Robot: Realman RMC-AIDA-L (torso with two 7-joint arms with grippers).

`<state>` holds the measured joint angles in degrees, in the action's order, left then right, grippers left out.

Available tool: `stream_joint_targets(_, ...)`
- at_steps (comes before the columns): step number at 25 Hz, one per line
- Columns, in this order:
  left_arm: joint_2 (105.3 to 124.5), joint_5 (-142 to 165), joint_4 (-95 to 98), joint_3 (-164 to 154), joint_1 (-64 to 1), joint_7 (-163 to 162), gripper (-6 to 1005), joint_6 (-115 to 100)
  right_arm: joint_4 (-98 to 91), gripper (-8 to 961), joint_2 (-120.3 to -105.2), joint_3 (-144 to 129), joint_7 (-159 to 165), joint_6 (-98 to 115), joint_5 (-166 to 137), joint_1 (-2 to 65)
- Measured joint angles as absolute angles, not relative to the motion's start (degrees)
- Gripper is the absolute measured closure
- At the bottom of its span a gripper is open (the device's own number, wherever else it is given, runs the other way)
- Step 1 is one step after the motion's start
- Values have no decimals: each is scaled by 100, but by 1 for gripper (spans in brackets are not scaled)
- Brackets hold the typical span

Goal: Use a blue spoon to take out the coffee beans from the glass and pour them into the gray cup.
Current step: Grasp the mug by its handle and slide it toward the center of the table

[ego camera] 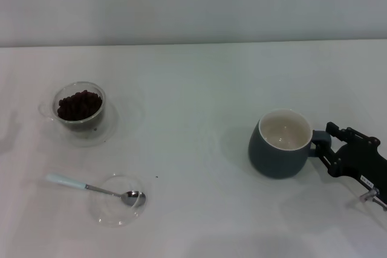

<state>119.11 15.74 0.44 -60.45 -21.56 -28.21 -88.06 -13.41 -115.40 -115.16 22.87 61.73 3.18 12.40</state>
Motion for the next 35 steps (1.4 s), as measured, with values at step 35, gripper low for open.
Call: stream_joint_targets(35,11936,1600,-9,-6047,-2149,-2874,139,-8807,-1847,775,-11550,-11904,2267,6134,280,1469)
